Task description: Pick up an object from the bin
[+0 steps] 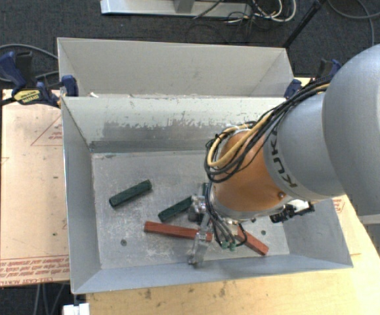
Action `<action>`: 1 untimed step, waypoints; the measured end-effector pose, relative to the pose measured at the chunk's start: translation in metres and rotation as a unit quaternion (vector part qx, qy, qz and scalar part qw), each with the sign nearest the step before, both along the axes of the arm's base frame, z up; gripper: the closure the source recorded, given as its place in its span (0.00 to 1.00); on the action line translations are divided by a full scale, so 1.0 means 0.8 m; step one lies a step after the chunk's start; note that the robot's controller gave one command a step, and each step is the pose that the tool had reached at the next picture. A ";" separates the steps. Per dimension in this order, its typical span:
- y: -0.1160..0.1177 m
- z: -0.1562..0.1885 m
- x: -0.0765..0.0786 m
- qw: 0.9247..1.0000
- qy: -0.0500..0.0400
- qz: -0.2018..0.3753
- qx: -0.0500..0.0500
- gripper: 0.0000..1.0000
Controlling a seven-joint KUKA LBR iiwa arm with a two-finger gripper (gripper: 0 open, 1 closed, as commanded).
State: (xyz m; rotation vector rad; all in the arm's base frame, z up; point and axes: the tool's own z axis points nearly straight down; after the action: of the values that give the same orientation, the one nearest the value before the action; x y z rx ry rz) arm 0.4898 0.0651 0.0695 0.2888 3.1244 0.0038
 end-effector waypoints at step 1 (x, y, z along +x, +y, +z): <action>0.018 0.039 0.005 1.000 0.000 0.026 0.000 0.00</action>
Offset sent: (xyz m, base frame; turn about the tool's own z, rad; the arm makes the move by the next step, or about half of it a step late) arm 0.0028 0.0135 0.0305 -0.0513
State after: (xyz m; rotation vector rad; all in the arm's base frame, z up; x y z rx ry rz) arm 0.4935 0.0799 0.1010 0.2076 3.1312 0.0034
